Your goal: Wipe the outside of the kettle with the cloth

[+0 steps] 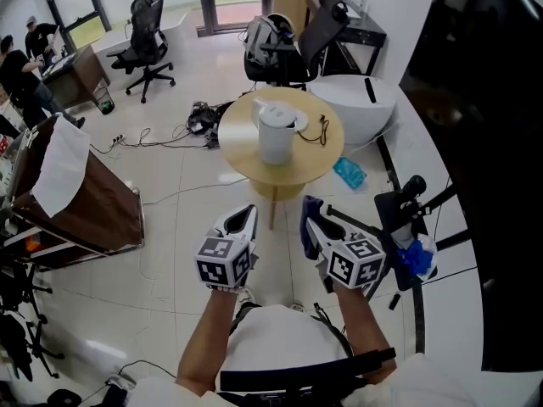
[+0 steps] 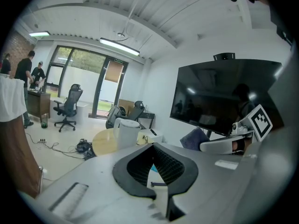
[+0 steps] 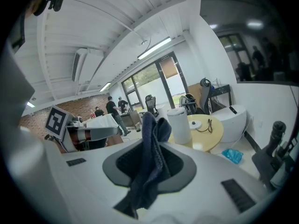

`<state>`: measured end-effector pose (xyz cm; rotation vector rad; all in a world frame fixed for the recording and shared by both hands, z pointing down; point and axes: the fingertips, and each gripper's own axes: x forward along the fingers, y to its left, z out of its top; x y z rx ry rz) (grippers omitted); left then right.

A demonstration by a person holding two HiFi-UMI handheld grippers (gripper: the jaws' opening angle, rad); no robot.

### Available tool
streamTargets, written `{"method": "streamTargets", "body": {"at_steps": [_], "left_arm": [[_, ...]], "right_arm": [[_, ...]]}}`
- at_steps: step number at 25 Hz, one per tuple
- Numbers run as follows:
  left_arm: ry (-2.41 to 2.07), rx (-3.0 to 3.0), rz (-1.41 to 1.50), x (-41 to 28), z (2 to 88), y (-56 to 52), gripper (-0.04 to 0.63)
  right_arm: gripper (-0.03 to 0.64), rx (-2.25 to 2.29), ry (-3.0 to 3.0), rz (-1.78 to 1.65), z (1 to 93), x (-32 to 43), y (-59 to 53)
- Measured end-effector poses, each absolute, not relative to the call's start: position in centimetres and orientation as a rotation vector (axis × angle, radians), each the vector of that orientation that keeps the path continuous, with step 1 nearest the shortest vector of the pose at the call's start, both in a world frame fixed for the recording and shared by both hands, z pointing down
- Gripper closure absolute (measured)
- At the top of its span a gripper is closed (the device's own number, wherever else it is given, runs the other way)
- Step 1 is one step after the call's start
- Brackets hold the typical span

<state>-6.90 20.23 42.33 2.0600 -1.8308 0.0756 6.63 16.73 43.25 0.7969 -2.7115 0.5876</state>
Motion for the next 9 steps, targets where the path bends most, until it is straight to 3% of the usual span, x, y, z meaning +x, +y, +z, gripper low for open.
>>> {"method": "streamTargets", "body": {"at_steps": [9], "left_arm": [[-1.831, 2.059, 0.073, -6.93, 42.47, 19.92, 0.595]], "right_arm": [[0.534, 0.811, -2.708, 0.586, 43.43, 6.83, 16.41]]}}
